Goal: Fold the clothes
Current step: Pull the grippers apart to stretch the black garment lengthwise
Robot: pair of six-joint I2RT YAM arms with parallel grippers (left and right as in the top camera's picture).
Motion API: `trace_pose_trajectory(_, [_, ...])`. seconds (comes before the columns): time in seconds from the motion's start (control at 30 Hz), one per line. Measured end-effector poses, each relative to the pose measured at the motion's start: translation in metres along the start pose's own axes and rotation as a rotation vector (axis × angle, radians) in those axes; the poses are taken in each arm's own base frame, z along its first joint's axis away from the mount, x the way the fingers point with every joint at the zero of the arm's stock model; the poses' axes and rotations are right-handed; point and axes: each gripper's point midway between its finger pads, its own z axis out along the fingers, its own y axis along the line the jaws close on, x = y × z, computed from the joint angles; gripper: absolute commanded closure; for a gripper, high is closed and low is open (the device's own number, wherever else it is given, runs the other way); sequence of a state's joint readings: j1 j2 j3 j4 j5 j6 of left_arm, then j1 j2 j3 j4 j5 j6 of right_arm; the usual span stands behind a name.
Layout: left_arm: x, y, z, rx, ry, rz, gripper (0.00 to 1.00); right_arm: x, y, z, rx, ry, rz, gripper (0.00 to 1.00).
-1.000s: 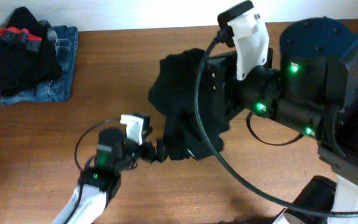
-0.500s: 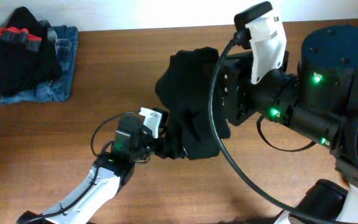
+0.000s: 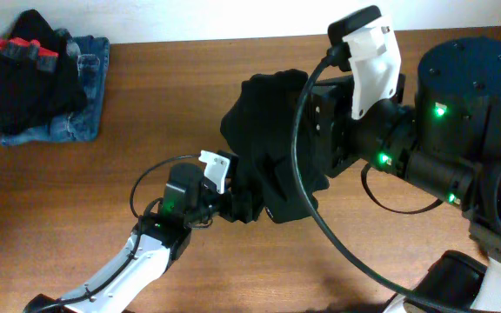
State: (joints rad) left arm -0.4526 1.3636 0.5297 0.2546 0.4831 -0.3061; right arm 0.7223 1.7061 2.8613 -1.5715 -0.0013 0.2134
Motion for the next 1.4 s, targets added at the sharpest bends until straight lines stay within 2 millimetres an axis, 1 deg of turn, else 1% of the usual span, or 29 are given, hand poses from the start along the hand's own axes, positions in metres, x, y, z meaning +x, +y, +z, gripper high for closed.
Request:
trace_pose_trajectory(0.03, [0.000,0.000,0.000,-0.002,-0.001,0.000,0.05,0.000,-0.002,0.000,0.009,0.001,0.000,0.96])
trace_pose_trajectory(0.07, [0.000,0.001,0.000,-0.004,-0.001,-0.001,0.22,0.001,-0.004,0.000,0.022,0.003,0.000,0.96])
trace_pose_trajectory(0.1, [0.000,0.001,0.000,-0.005,-0.001,-0.002,0.48,0.002,-0.007,0.000,0.040,0.008,0.000,0.96])
trace_pose_trajectory(0.13, [0.000,0.001,0.000,-0.007,-0.002,0.002,0.68,0.003,-0.010,0.000,0.053,0.011,0.000,0.96])
trace_pose_trajectory(0.17, [0.000,0.001,0.000,-0.007,-0.002,0.007,0.80,0.004,-0.012,0.000,0.068,0.013,0.000,0.96])
trace_pose_trajectory(0.23, [-0.001,0.002,0.000,-0.013,-0.003,0.011,0.97,0.005,-0.016,-0.001,0.092,0.014,-0.001,0.96])
trace_pose_trajectory(0.27, [-0.001,0.003,0.000,-0.017,-0.004,0.011,0.99,0.005,-0.018,-0.001,0.100,0.016,-0.001,0.96])
trace_pose_trajectory(0.57, [-0.001,0.009,-0.001,-0.053,-0.006,0.036,0.99,0.009,-0.027,-0.002,0.152,0.026,-0.003,0.96])
trace_pose_trajectory(0.7, [-0.004,0.011,-0.010,-0.106,0.021,0.068,0.99,0.011,-0.030,-0.003,0.168,0.035,-0.004,0.96])
trace_pose_trajectory(0.77, [-0.010,0.014,-0.022,-0.172,0.036,0.096,0.99,0.011,-0.035,-0.003,0.189,0.037,-0.003,0.96])
trace_pose_trajectory(0.83, [-0.022,0.018,-0.036,-0.251,0.037,0.131,0.99,0.010,-0.042,-0.004,0.219,0.032,0.002,0.96])
trace_pose_trajectory(1.03, [-0.078,0.028,-0.095,-0.529,-0.070,0.227,0.99,0.007,-0.065,-0.009,0.303,0.018,0.028,0.96])
trace_pose_trajectory(1.1, [-0.091,0.031,-0.111,-0.601,-0.113,0.241,0.99,0.006,-0.074,-0.010,0.333,0.015,0.040,0.96])
trace_pose_trajectory(1.17, [-0.097,0.035,-0.122,-0.661,-0.138,0.250,0.99,0.007,-0.086,-0.014,0.378,0.014,0.062,0.96])
trace_pose_trajectory(1.4, [-0.102,0.057,-0.144,-0.841,-0.163,0.247,0.99,0.012,-0.119,-0.023,0.508,0.026,0.120,0.96])
